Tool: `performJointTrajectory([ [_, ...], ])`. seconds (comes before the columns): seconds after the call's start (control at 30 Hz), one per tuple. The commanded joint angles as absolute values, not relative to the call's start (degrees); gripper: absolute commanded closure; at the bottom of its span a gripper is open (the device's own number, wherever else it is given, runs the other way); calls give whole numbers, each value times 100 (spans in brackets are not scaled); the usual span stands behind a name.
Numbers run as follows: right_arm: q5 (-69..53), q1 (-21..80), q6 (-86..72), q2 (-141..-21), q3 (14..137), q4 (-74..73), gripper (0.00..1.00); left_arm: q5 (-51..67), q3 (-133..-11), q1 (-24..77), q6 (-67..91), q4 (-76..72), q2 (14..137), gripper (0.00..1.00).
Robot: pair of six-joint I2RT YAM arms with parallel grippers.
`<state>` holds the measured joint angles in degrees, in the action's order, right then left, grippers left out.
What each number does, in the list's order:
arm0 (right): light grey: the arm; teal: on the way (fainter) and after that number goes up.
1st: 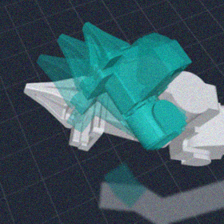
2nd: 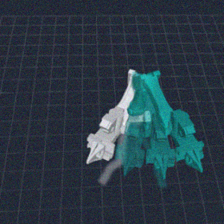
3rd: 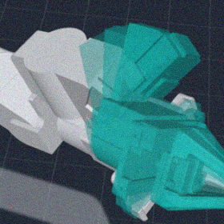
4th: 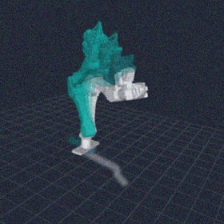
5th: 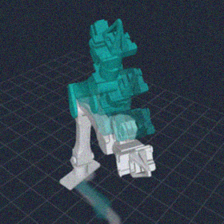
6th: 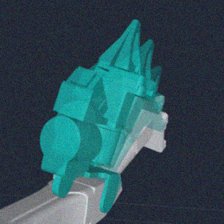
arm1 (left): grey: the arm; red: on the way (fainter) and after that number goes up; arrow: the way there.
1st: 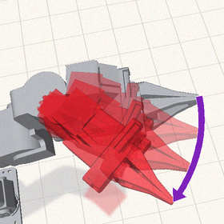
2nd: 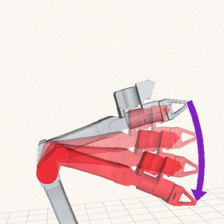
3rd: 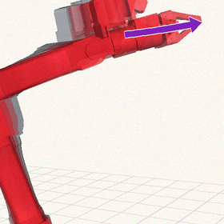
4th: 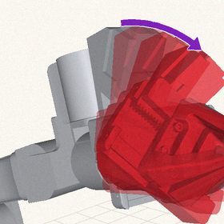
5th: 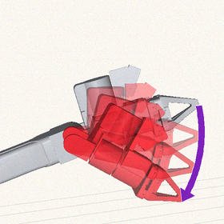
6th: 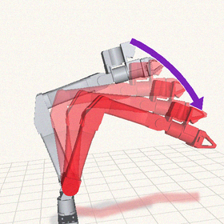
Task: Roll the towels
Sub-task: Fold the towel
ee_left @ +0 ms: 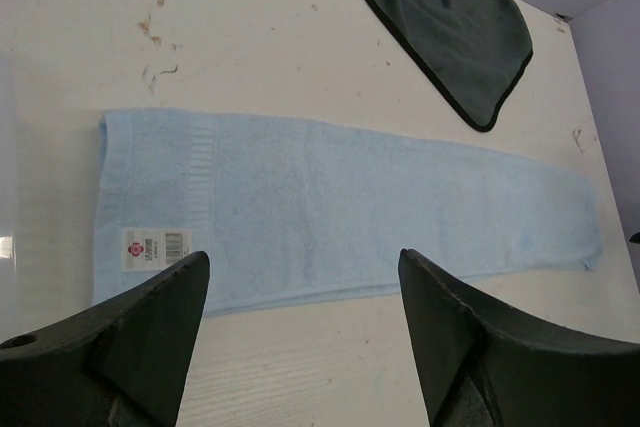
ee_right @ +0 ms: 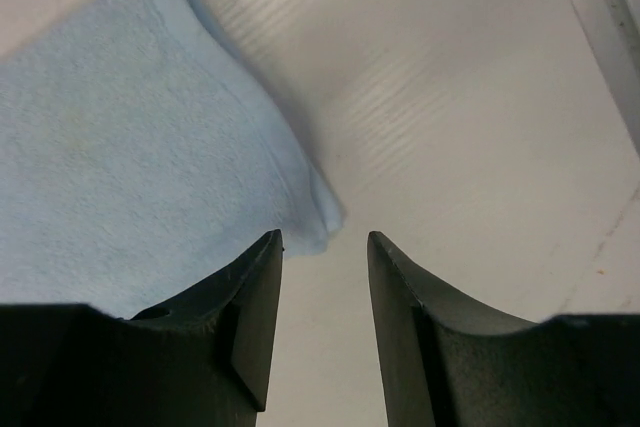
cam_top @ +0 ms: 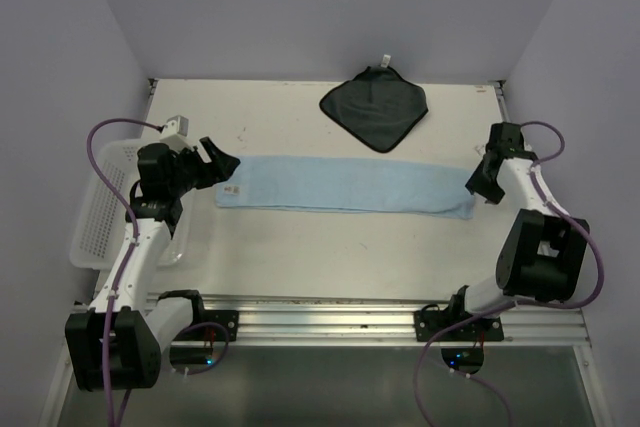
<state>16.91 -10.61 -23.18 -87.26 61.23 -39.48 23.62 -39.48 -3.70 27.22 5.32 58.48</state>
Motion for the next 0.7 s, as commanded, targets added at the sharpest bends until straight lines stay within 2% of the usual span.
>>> performJointTrajectory([
  [0.0,503,-1335,-2785,-8639,5845,-2981,56,2391,-4069,-343,2575,483,5775,20],
  [0.1,159,-1520,-2926,-8771,5582,-2594,53,2338,-4087,-334,2549,544,5783,18],
  [0.33,-18,-1635,-3006,-9237,5502,-2154,51,2110,-4175,-334,2470,686,5783,5],
  [0.67,756,-1679,-2751,-9308,5581,-2452,51,2153,-4175,-334,2470,668,5827,4],
])
